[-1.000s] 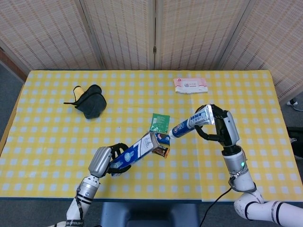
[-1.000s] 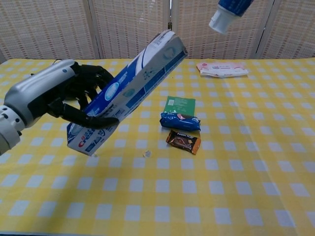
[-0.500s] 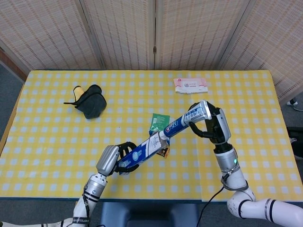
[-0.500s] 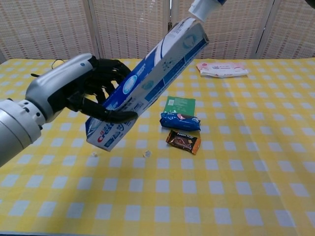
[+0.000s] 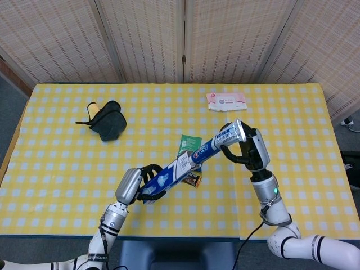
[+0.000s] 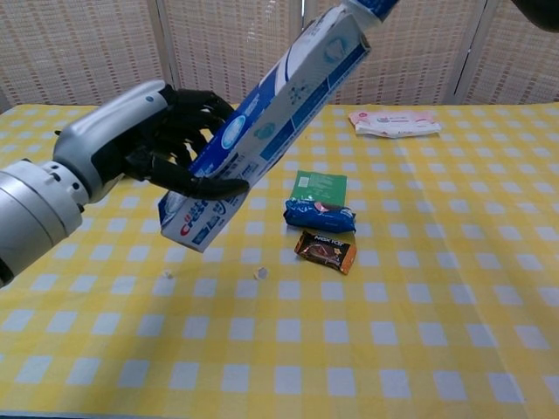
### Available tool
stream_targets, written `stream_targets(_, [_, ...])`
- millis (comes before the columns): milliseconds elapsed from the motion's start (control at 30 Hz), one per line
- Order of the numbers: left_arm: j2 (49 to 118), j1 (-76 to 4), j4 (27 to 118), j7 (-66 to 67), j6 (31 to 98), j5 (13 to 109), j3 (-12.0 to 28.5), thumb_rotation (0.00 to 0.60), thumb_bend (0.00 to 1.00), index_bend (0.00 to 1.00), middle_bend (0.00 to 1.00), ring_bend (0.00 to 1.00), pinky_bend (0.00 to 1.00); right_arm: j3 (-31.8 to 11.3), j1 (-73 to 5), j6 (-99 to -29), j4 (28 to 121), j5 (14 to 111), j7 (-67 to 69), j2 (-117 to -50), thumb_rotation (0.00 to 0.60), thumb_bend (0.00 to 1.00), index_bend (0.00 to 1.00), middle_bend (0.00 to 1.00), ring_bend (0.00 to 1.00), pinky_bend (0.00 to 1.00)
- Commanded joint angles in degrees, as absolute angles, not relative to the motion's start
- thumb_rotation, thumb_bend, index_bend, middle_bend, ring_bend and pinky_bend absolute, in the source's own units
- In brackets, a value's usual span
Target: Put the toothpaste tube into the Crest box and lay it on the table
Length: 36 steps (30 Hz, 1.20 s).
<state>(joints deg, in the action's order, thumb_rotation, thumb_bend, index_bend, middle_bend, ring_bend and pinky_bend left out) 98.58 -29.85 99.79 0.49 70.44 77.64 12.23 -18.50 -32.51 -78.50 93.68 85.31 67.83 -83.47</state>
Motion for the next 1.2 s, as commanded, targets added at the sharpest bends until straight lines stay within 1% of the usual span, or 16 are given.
stream_targets(33, [98.8,-29.9,99.8,0.3,70.6,77.8,12.3,0.6,0.32,0.55,0.62,0.58,0.67,-18.6,-32.8,-78.3,93.1,85.3,68.3,-83.9,0.6,0.37,0.71,0.57,0.57,0.68])
stream_targets(167, [99.2,-30.2,99.9,0.1,70.7,78.0,12.2,0.6,0.32,0.55,0.62,0.58,0.67,-19.0,-33.4,-78.0,91.8,85.0,69.1,-84.9,0.6,0.37,0.71,0.57,0.57,0.68])
stream_targets(333, [100.5,-30.8,99.2,-0.8,70.3,76.6,13.4,0.6,0.32,0.55,0.62,0.58,0.67,-19.4,-34.4,-76.1,89.8,83.0,71.2,-87.6,0.6,0.37,0.71,0.57,0.57,0.68])
stream_targets(600, [102.1,-30.9,98.5,-1.7,72.8,78.6,14.0,0.6,0.32,0.55,0.62,0.58,0.67,-18.9,-36.1,-73.6,87.2,82.5,71.1,-90.9,0.6,0.37,0.71,0.57,0.57,0.69])
stream_targets(867, [102.3,-31.2,98.3,-1.6,72.8,79.2,13.4,0.6,0.32,0.55,0.62,0.58,0.67,-18.7,-36.6,-73.7,86.6,83.4,69.7,-92.6,0.6,0.37,0.71,0.57,0.57,0.69])
stream_targets(1100, [102.2,-30.9,98.7,-2.5,74.5,80.0,14.0,0.6,0.33,0.55,0.62,0.58,0.67,-17.7,-37.3,-73.5,86.1,84.6,65.6,-93.9,0.6,0.37,0.71,0.57,0.56,0.69])
stream_targets(1167, [102.0,-30.8,99.0,-3.1,74.7,80.3,14.0,0.6,0.32,0.55,0.62,0.58,0.67,-17.6,-37.3,-74.1,86.0,84.8,64.3,-94.4,0.6,0.37,0.7,0.56,0.55,0.69])
stream_targets(1200, [102.0,-30.7,99.0,-3.2,74.9,80.4,14.0,0.6,0.32,0.55,0.62,0.58,0.67,-17.5,-37.3,-74.3,85.9,85.1,64.0,-94.6,0.6,0.37,0.68,0.55,0.53,0.68])
